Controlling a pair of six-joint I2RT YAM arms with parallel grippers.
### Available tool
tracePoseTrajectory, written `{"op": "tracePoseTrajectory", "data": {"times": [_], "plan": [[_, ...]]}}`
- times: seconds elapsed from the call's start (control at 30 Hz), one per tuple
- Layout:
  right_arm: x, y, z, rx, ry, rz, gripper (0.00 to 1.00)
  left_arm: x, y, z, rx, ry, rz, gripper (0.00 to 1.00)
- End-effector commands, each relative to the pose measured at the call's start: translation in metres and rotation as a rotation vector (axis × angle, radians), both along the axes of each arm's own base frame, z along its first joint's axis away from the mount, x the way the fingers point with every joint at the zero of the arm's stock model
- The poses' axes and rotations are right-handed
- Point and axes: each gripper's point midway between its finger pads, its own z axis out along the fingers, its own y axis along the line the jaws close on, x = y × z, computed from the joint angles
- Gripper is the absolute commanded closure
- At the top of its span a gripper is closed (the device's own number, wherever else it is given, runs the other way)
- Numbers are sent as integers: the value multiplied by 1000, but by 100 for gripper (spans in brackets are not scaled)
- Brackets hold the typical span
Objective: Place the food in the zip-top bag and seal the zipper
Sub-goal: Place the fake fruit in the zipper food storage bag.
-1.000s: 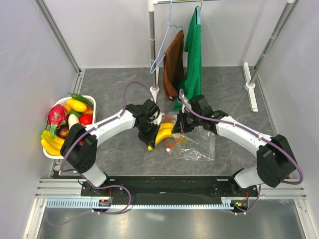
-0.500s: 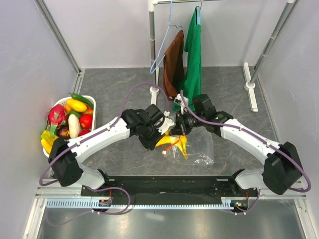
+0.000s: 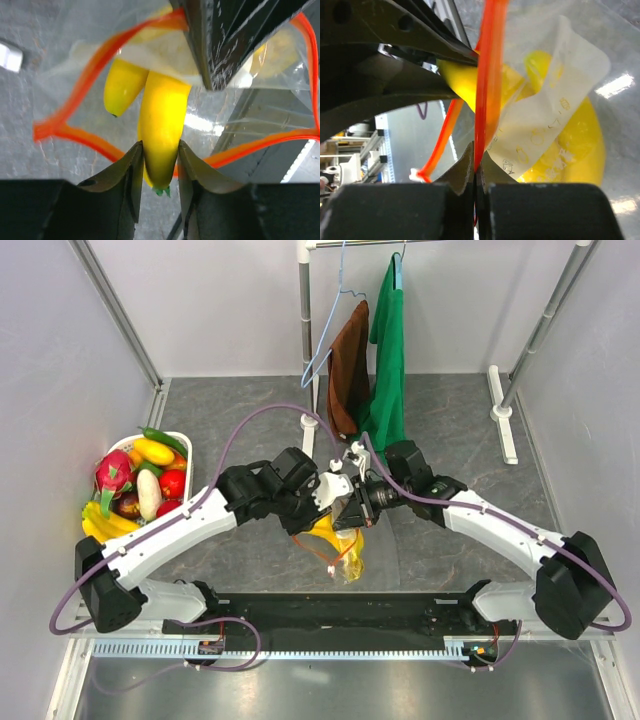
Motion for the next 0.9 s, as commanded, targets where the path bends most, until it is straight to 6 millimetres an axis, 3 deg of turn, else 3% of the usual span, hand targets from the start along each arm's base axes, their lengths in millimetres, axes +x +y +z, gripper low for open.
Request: {"op": "tracePoseTrajectory", "data": {"times": [0.0,0.1,0.23,0.33,0.37,0.43,0.47,0.53,0.6,0.7,0.87], "plan": [[-4,12,43,162,-61,30,100,7,-26,38,-169,-102,-89,55],[-10,16,64,236,-59,48,100,11,-37,47,-225,-114,-77,46],[-19,17,80,268,-61,81,100,25,-34,64,-232,-159,5,37],[-16,14,91,268,-89,67,100,22,-24,105,-365,-138,48,26],[-14,12,94,270,-90,55,100,33,-11,117,-404,-143,117,17],[-9,11,102,277,-103,26,100,33,8,137,-491,-122,190,13],[-8,9,104,276,-96,10,100,41,26,139,-510,-90,292,12],[-3,8,109,279,-101,-29,100,39,39,142,-538,-44,346,11],[1,7,112,275,-85,-73,100,40,52,132,-528,34,465,11],[20,5,116,229,-79,-198,100,36,48,120,-523,143,512,12],[35,-9,93,81,-87,-306,100,32,34,118,-558,283,531,11]]}}
